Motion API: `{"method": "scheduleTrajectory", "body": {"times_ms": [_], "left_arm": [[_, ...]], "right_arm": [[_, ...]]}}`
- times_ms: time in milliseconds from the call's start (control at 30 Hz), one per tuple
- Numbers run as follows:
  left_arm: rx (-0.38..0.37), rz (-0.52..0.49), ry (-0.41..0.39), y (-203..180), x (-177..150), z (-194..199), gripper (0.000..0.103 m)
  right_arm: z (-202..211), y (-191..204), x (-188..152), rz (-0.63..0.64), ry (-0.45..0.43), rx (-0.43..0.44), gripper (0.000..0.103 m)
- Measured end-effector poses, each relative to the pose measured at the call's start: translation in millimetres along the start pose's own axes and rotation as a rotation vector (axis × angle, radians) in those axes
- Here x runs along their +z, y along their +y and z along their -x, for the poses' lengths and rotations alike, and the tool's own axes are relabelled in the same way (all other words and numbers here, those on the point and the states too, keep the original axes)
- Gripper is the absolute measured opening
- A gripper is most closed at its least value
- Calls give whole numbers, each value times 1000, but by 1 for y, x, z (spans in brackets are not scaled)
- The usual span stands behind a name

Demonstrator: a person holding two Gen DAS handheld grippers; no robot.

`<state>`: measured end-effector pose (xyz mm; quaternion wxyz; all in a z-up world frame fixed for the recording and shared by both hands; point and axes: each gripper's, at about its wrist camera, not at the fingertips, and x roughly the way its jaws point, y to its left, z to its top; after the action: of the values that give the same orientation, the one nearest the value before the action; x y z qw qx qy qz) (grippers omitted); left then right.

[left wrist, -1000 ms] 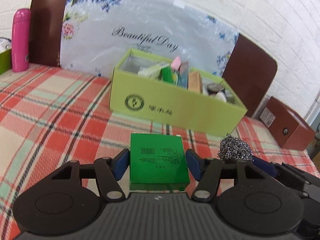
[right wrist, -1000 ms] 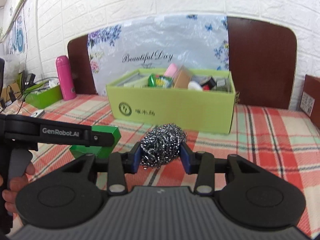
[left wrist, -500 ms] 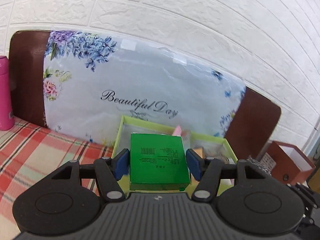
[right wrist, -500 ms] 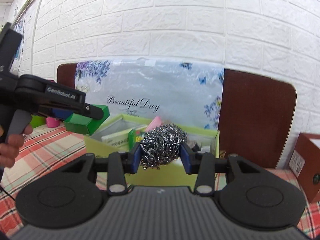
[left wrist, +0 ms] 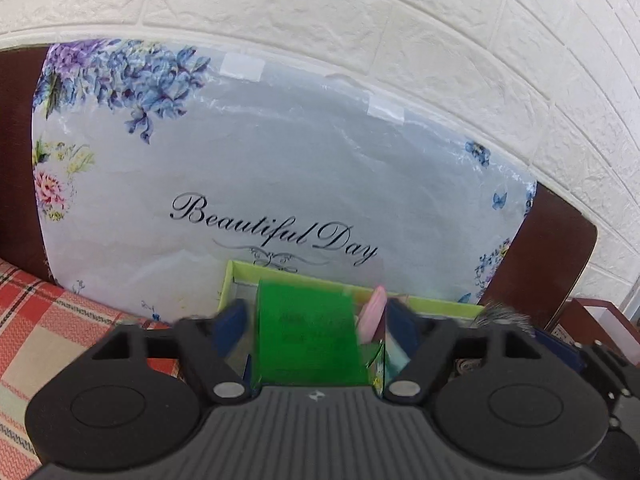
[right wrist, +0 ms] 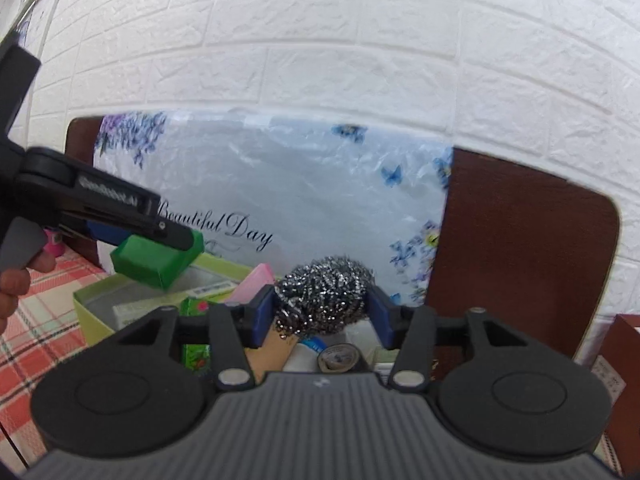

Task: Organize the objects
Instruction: 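Carry the green box and steel wool into the lime-green box and release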

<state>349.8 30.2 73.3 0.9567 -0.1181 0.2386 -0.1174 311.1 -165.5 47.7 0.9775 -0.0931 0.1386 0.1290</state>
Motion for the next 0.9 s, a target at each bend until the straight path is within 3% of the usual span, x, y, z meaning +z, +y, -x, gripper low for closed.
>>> {"method": "scheduleTrajectory", "body": {"times_ms": [100, 200, 533, 667, 900], "left_arm": [[-17, -2, -12, 0, -7, 9, 89], [-12, 0, -38, -1, -15, 20, 90], [18, -35, -73, -18, -24, 63, 90], [65, -47, -68, -28, -31, 90, 93], [203, -110, 14, -51, -71, 130, 96]], "right_arm": [[7, 6, -11, 18, -23, -21, 93], [15, 14, -19, 51, -33, -42, 99], [52, 16, -11, 7, -18, -33, 103], [82, 18, -8, -21, 13, -36, 103], [130, 24, -22, -87, 140, -52, 103]]}}
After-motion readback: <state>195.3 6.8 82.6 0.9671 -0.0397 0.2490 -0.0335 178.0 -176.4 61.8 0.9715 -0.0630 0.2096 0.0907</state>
